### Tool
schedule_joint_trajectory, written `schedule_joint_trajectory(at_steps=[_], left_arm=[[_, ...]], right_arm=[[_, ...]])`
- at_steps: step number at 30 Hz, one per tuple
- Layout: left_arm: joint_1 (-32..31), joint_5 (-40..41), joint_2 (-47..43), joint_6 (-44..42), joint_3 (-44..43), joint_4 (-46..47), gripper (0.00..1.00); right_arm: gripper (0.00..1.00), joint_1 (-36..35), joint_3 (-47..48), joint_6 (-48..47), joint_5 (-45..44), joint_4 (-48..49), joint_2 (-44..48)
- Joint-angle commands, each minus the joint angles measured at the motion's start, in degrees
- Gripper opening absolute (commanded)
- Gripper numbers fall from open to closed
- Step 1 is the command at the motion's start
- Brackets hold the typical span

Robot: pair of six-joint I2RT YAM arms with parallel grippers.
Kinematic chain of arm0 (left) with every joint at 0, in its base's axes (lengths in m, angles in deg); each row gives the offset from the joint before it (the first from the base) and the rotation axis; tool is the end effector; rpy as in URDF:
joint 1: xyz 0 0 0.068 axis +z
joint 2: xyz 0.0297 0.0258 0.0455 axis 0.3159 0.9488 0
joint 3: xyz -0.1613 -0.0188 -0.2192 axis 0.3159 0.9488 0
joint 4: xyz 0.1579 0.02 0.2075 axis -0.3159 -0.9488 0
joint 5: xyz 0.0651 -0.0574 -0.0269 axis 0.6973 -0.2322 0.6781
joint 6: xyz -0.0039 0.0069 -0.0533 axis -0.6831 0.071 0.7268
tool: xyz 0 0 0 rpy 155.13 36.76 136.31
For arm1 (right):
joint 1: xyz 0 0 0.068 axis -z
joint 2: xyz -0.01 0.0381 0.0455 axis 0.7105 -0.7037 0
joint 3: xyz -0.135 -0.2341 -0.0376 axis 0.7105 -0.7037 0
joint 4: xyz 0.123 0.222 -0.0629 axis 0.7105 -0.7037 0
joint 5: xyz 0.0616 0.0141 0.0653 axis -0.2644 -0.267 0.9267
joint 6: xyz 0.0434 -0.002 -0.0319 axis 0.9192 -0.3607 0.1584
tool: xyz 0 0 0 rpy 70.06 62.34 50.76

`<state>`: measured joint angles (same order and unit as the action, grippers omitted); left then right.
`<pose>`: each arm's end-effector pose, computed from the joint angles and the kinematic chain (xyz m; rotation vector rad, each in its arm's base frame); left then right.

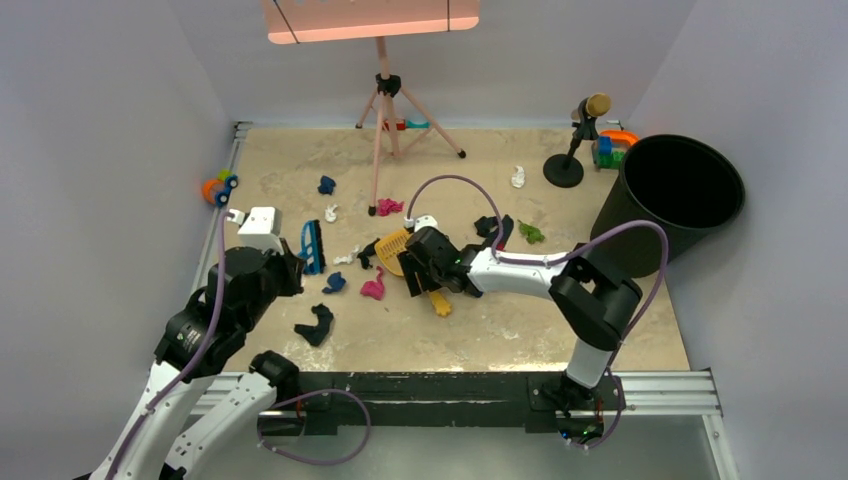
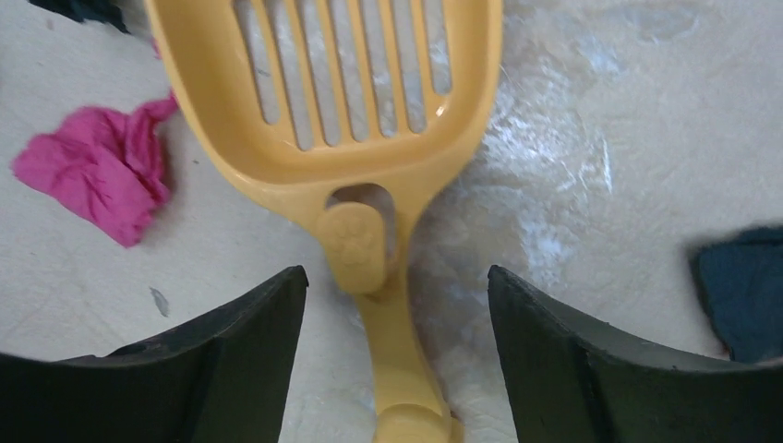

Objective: Sweep away the paper scraps from the table

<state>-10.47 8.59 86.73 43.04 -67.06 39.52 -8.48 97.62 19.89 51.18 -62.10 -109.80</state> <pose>0.0870 -0.0360 0.3452 -0.0777 2.0356 -0.2622 0.2227 0.2895 0.1733 -0.4935 2.4206 0.3103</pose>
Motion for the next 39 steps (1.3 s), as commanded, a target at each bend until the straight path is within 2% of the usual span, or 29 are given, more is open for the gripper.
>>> schedule_joint_trajectory(at_steps=[1, 11, 16, 19, 22, 25, 29, 33, 39], left_arm=[[0.45, -0.53, 0.33, -2.06, 0.41, 2.39, 0.0], [0.41, -2.6, 1.19, -2.62, 0.96, 3.39, 0.0], [0.43, -8.57, 7.11, -3.34, -0.24, 6.45, 0.0], [0.41, -10.02, 14.34, -3.99, -4.02, 8.8, 0.0], [0.41, -8.59, 24.69, -3.24, -11.26, 7.22, 0.0], [0.41, -11.78, 33.49, -0.9, -16.99, 6.86, 0.0], [0.32, -14.95, 40.22, 2.45, -16.62, 14.92, 0.0], [0.32, -14.64, 46.2, 3.16, -18.16, 16.85, 0.0], [0.32, -13.98, 50.61, 3.03, -15.47, 25.2, 0.0]], right_arm=[[0.76, -0.25, -2.97, 1.75, -3.35, 4.65, 5.44], [0.73, -2.27, -13.46, -4.17, -3.29, 20.79, 10.06], [0.71, -2.49, -17.34, -3.61, -4.73, 26.51, 9.83], [0.72, -2.56, -19.87, -2.69, -4.49, 30.63, 11.27], [0.73, -2.58, -19.59, -2.34, -4.36, 29.84, 12.6], [0.74, -2.58, -18.87, -3.09, -3.23, 28.48, 14.7], [0.75, -2.58, -19.94, -3.79, -3.4, 28.24, 19.26], [0.75, -2.58, -22.17, -4.1, -4.03, 27.27, 25.2], [0.74, -2.58, -22.65, -4.23, -3.77, 22.53, 31.6]])
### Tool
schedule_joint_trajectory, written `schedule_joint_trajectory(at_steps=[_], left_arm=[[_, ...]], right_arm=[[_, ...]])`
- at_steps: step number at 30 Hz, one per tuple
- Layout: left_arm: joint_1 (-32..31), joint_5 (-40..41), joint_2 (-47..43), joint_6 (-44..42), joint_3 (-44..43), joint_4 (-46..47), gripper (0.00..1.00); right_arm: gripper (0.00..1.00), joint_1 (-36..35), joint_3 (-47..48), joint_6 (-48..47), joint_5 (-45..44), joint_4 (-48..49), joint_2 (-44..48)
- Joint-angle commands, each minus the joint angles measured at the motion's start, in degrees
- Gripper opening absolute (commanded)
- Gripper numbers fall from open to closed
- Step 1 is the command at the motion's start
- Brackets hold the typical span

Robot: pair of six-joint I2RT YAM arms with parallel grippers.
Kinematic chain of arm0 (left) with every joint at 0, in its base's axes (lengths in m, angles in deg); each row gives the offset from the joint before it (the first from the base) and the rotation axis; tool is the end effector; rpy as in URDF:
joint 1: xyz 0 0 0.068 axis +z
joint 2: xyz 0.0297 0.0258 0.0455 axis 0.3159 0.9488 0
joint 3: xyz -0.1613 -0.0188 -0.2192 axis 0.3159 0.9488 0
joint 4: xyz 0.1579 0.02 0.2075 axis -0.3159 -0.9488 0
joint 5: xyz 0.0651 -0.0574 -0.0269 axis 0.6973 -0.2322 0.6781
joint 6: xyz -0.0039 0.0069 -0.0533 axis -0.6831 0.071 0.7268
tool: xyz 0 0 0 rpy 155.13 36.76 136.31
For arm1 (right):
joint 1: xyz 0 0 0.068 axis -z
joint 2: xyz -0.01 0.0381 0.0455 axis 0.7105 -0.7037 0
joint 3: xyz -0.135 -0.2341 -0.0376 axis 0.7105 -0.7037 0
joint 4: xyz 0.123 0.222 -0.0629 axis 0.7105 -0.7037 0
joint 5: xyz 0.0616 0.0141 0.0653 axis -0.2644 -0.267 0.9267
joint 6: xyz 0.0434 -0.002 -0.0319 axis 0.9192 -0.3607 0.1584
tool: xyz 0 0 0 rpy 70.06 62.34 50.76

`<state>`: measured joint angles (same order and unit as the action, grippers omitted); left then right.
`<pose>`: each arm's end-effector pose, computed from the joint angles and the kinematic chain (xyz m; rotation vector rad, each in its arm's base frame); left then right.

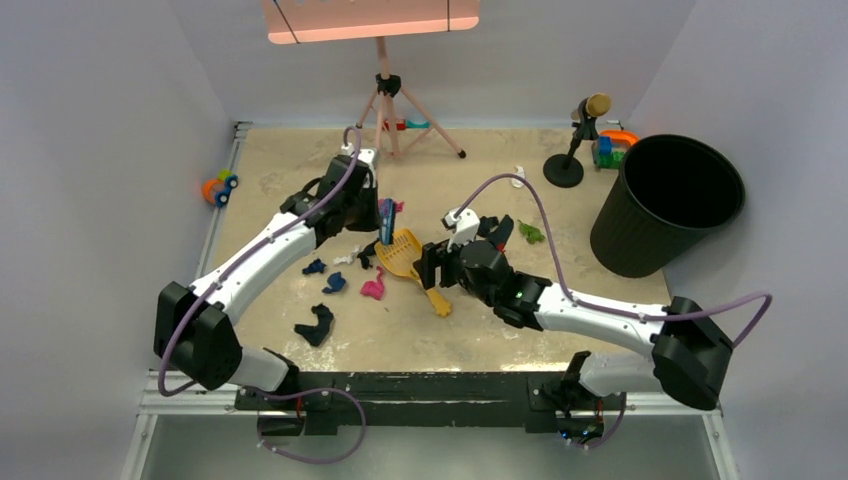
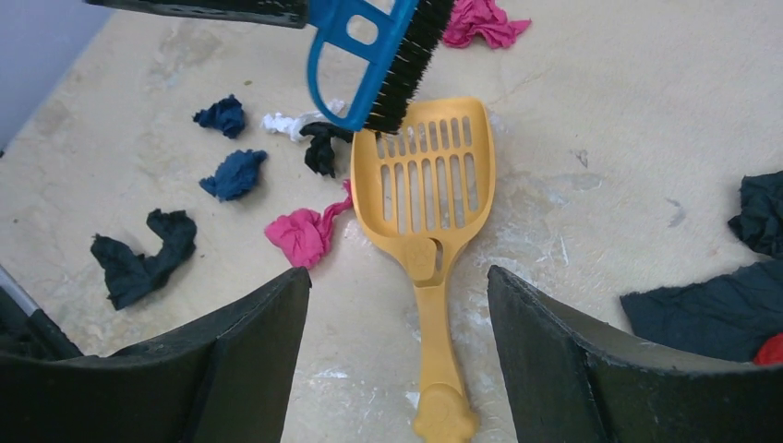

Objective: Sweep away the paper scraps from the table

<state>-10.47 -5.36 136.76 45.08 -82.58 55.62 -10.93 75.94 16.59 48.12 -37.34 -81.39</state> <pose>0.2685 -0.1458 0.3005 0.0578 2.4030 -0.3808 0.1654 0.2286 0.2422 -0.3725 1.9331 0.6336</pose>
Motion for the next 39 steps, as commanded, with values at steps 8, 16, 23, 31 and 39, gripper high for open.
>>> schedule_joint_trajectory(at_steps=[8, 16, 23, 31, 39], left_arm=[[0.36, 4.08, 7.79, -1.06, 0.22, 12.15, 0.0], [0.32, 2.41, 11.16, -1.9, 3.56, 17.43, 0.0], [0.32, 0.55, 11.23, -1.75, 6.67, 21.03, 0.0], [0.32, -0.62, 10.84, -2.1, 7.63, 21.81, 0.0], [0.32, -0.84, 8.83, -1.9, 10.14, 22.86, 0.0]], right_arm=[[0.74, -0.13, -2.14, -0.81, 2.82, -1.75, 4.01], [0.75, -0.13, 1.99, -2.6, 3.57, -3.67, 0.28], [0.74, -0.13, 7.65, -4.79, 3.21, -7.15, -5.15], [0.74, -0.13, 15.75, -3.53, 5.27, -14.8, -10.47], [0.73, -3.93, 21.39, 1.63, 4.05, -19.99, -15.55]])
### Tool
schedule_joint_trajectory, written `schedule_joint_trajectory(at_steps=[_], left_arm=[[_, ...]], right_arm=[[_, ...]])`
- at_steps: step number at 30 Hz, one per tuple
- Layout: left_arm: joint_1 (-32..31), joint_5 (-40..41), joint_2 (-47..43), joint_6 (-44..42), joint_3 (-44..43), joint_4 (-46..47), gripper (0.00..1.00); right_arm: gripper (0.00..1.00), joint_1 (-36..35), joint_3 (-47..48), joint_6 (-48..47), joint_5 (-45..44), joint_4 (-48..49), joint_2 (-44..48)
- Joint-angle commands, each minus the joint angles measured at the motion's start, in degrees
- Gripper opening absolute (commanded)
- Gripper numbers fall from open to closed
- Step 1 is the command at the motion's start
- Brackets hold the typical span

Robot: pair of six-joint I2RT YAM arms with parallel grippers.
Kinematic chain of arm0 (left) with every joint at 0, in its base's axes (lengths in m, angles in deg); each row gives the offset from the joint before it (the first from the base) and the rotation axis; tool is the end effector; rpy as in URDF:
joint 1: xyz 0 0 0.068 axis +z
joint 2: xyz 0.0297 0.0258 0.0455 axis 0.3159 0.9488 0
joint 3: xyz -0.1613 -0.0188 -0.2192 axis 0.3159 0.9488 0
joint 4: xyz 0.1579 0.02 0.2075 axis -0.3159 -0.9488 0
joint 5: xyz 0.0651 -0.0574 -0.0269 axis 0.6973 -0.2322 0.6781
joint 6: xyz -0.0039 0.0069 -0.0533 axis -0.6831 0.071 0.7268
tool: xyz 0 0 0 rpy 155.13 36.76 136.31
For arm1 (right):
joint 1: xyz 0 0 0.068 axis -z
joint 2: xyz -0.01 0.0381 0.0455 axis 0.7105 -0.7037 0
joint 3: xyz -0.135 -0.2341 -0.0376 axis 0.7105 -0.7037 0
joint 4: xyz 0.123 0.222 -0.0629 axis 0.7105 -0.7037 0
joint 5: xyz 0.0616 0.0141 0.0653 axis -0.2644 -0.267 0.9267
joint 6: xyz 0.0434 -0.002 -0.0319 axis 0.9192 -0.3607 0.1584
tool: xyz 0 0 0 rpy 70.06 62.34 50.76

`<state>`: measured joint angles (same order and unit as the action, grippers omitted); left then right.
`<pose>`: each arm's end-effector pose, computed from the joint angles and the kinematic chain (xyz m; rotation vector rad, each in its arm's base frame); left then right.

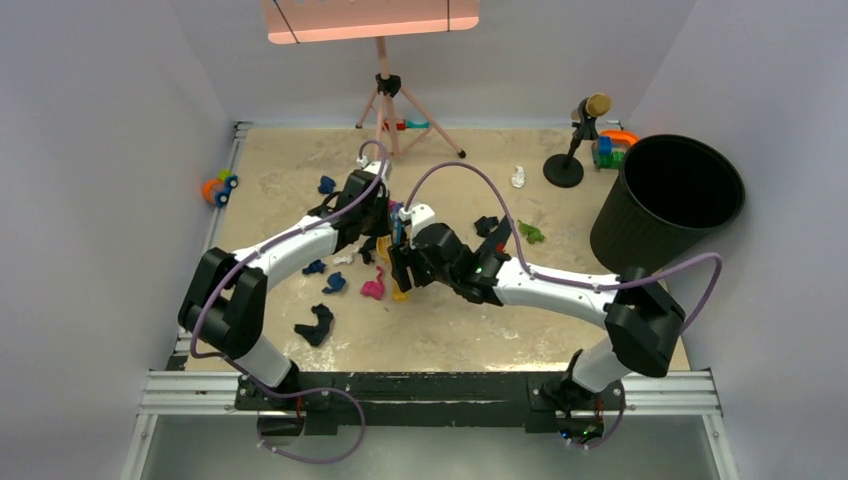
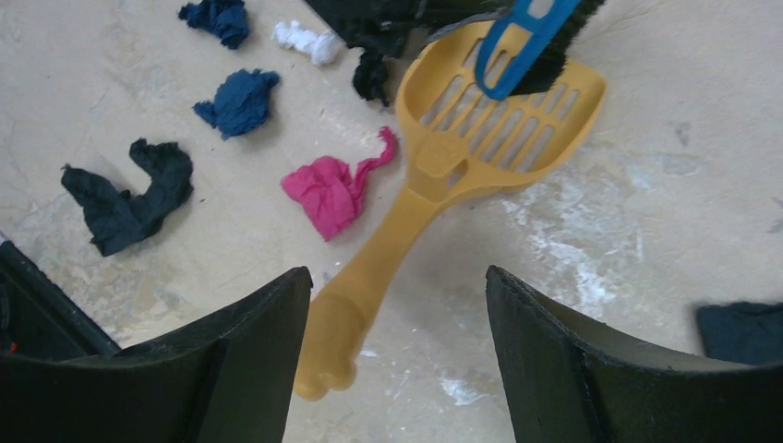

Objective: Sweep away the paper scraps from the table

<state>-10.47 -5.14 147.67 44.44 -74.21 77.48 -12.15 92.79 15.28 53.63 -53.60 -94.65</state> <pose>0.3045 -0.1655 0.2239 0.0662 2.3574 -0.3925 0.1872 0.2800 0.2463 -0.5676 2.1240 0.5800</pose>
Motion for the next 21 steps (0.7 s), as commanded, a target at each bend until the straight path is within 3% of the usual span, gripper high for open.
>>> schedule_joint_trajectory(at_steps=[1, 12, 21], left_arm=[[0.32, -1.17, -2.13, -1.27, 2.06, 1.1, 0.0], [0.32, -0.97, -3.39, -1.35, 3.09, 1.13, 0.0], [0.32, -0.88, -3.43, -1.49, 3.24, 0.32, 0.0]], right_arm=[[0.73, -3.46, 5.77, 3.52, -2.45, -5.07, -3.41], [0.72, -6.29, 14.59, 13.17, -16.03, -15.1, -12.69], [0.66, -6.29, 14.61, 15.4, -16.99, -14.65, -16.99]])
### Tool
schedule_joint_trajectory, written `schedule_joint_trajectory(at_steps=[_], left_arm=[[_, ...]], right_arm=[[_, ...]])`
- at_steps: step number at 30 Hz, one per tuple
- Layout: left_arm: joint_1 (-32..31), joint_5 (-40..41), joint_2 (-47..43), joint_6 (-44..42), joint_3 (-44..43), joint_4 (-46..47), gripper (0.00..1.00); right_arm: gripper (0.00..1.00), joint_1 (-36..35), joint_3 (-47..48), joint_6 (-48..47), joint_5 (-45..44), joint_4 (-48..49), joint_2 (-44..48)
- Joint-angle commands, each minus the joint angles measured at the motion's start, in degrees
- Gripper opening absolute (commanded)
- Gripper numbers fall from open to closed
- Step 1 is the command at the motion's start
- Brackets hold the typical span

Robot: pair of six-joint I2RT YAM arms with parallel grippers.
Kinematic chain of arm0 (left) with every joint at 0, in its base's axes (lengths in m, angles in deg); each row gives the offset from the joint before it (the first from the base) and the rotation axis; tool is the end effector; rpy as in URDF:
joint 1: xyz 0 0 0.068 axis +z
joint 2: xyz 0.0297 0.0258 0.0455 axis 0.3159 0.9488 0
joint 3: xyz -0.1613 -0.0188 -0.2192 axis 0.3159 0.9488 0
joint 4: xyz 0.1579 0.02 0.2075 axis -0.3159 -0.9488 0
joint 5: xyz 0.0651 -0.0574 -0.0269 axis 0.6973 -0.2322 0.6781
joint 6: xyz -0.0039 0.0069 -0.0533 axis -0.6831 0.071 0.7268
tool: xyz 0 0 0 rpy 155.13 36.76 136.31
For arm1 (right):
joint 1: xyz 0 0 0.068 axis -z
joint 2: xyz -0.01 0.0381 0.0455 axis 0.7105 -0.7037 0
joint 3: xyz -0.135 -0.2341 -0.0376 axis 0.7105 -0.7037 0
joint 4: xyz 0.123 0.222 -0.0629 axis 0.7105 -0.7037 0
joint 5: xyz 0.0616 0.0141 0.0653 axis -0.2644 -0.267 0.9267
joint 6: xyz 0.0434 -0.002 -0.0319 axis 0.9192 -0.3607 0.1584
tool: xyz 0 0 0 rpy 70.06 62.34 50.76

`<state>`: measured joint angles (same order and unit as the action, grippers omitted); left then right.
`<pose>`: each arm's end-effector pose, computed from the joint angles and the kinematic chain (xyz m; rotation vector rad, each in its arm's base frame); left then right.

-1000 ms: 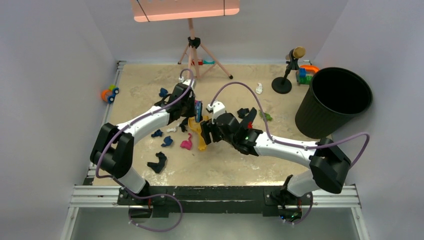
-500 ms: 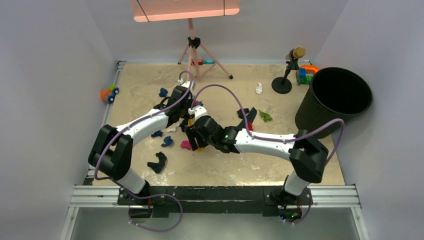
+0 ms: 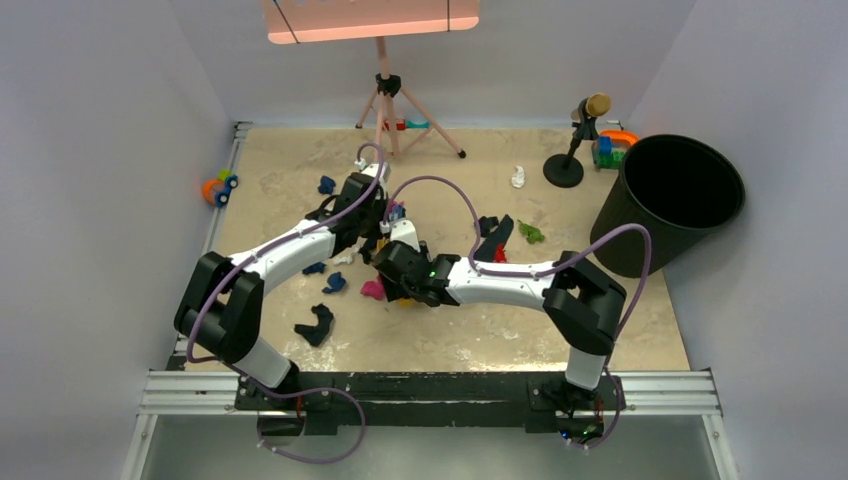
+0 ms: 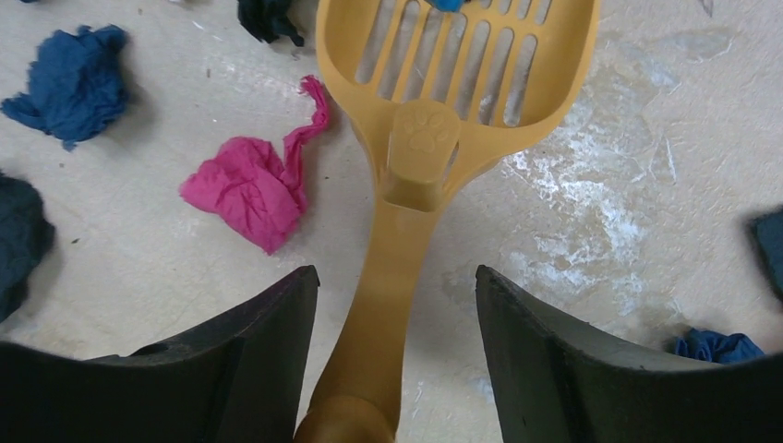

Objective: Sweep away the paper scraps from the table

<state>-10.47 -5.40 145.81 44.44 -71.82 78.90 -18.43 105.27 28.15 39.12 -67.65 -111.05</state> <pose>0.2973 -0.1617 0.2230 0.0675 2.3435 -0.4047 0.1829 0.3353 0.2009 -0.4163 2.3284 0.2665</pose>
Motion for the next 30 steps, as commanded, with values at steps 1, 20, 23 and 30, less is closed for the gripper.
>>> schedule_joint_trajectory(at_steps=[1, 20, 23, 30], left_arm=[[0.32, -0.66, -1.66, -1.46, 0.83, -1.1, 0.0], [0.32, -2.87, -3.9, -1.35, -1.88, -3.67, 0.0], [0.32, -2.82, -5.83, -1.25, -3.19, -5.37, 0.0], [0.32, 0.96, -13.2, -0.02, -6.66, -11.59, 0.0]], right_arm=[[0.65, 0.0, 2.13, 2.6, -2.48, -0.61, -0.86], [0.0, -0.02, -6.11, 2.27, -3.3, 1.56, 6.07], [0.0, -0.02, -6.39, 2.27, -4.03, 0.67, 7.25], [0.0, 0.03, -6.46, 3.15, -9.88, -4.14, 10.35]])
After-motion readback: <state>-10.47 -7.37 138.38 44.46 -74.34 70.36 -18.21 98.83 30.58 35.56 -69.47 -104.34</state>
